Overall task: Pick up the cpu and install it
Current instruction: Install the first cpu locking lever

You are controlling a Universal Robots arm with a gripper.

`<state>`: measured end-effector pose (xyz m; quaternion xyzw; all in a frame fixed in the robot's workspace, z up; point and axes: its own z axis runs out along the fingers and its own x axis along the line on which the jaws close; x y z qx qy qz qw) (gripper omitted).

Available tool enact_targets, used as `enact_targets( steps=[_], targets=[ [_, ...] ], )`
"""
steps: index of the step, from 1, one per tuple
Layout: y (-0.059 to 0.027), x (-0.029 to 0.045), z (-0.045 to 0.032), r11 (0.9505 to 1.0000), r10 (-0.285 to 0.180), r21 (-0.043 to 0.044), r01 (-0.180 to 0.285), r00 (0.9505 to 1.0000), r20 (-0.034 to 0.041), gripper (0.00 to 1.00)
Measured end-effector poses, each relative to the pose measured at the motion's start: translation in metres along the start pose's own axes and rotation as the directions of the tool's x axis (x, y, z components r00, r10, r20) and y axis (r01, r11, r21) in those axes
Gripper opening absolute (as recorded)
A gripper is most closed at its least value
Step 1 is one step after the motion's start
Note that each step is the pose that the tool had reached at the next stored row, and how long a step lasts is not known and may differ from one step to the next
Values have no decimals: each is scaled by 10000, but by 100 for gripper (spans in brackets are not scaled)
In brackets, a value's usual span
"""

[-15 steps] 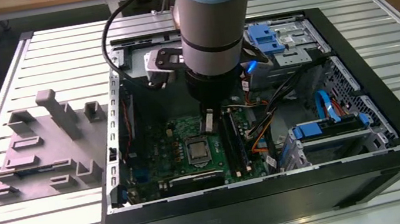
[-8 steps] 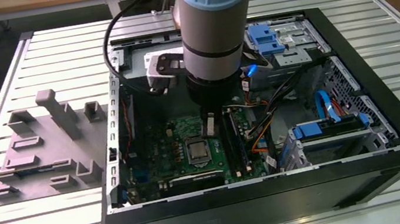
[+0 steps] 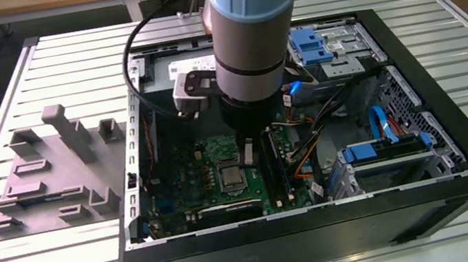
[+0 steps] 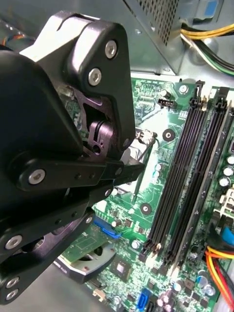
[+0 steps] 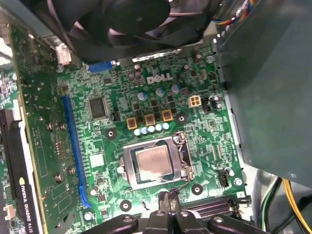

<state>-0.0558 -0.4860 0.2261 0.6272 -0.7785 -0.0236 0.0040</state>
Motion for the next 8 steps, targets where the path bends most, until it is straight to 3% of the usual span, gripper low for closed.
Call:
enact_targets(
  steps=[8],
  targets=[
    [-15, 62, 50, 9996, -297, -7, 297, 9996, -19, 11]
  ],
)
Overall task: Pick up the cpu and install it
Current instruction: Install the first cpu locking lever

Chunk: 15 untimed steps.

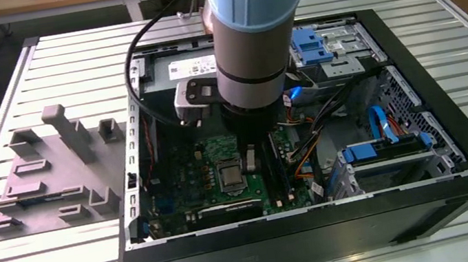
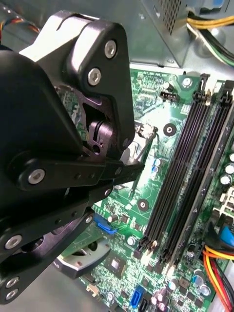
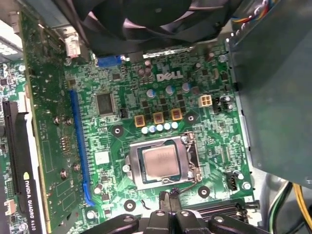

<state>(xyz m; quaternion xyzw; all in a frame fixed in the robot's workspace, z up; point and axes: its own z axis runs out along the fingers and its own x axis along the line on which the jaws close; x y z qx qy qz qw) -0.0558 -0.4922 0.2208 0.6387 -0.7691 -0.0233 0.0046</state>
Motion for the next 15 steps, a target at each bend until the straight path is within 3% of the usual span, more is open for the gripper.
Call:
enact_targets(
  steps=[15],
  targets=[
    [-14, 50, 132, 9982, -594, -9, 594, 9982, -54, 11]
  ],
)
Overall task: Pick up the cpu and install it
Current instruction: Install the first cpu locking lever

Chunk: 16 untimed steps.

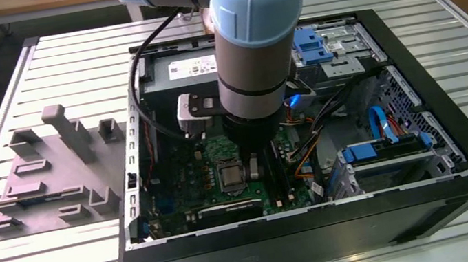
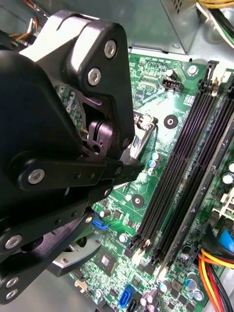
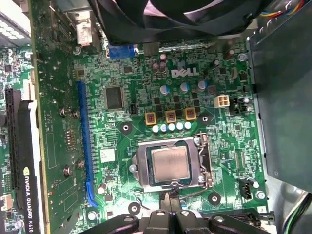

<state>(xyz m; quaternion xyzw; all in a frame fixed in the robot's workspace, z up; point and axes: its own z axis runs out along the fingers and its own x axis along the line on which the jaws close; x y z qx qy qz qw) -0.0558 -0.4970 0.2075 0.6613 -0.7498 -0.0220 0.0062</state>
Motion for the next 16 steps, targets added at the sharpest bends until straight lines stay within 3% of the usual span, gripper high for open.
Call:
enact_targets(
  steps=[16],
  targets=[
    [-12, 62, 95, 9994, -342, -7, 342, 9994, -16, 11]
  ],
)
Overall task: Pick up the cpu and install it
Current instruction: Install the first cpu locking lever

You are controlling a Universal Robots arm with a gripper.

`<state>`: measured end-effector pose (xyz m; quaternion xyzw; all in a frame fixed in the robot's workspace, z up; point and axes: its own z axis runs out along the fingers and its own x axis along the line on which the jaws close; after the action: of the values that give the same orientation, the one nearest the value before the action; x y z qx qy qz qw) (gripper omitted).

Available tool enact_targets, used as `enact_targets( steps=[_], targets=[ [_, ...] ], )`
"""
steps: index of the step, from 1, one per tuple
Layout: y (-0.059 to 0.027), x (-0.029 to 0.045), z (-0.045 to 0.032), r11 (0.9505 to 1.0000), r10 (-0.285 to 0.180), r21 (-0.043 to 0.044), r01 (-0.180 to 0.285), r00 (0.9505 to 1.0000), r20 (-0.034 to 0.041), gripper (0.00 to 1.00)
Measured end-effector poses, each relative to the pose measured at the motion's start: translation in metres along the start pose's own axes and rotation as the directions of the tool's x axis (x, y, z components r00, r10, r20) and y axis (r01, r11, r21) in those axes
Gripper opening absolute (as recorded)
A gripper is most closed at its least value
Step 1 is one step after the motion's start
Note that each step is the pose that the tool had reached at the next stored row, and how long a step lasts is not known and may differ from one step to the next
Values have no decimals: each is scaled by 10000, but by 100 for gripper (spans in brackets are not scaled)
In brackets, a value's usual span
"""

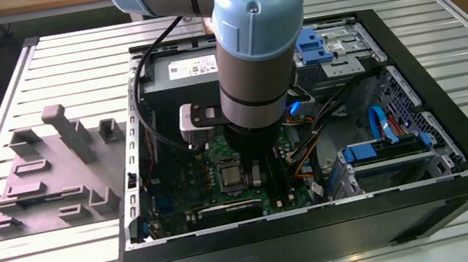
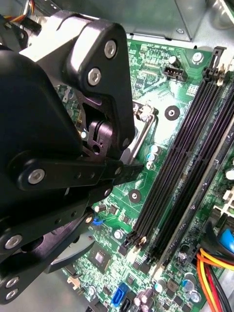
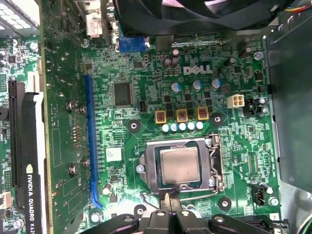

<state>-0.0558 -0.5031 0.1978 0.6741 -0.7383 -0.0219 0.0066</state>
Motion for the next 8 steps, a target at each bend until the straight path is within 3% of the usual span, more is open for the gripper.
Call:
enact_targets(
  steps=[8],
  targets=[
    [-2, 8, 24, 9992, -388, -7, 388, 9992, -13, 11]
  ],
)
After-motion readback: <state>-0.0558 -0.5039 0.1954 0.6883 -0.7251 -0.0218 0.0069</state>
